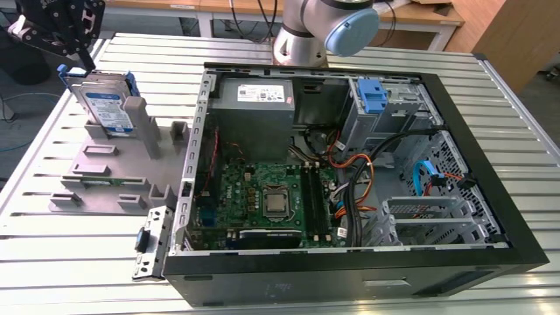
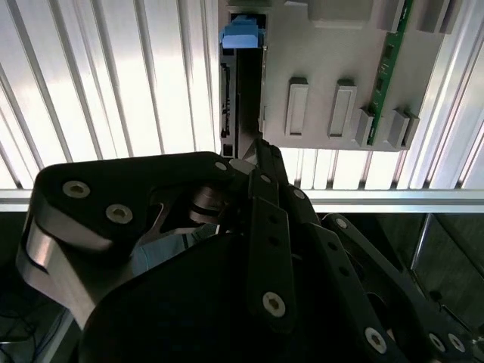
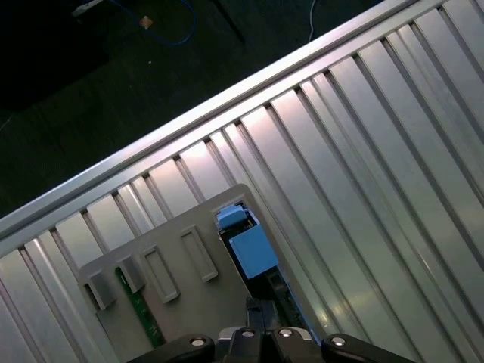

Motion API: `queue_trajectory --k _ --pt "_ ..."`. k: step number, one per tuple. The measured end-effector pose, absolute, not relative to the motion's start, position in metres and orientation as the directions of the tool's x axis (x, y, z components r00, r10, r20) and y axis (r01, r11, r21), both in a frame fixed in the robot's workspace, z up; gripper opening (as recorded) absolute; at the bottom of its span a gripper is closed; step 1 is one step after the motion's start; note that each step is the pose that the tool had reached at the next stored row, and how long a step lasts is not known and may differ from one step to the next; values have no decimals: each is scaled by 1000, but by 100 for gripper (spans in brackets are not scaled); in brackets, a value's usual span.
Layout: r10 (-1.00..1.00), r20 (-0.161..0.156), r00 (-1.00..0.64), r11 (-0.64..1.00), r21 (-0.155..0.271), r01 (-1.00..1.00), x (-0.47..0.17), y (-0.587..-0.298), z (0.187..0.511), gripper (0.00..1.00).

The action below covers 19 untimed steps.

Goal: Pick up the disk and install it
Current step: 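Pick up the disk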

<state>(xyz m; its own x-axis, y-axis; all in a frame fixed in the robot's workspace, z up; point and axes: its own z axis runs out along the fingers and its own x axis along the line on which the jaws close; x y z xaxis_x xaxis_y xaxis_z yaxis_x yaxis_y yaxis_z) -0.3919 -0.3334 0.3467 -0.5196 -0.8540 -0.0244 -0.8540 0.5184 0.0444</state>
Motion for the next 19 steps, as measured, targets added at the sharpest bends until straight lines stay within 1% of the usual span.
queue_trajectory --k 19 --pt "-872 -24 -488 487 44 -872 -392 -333 347 11"
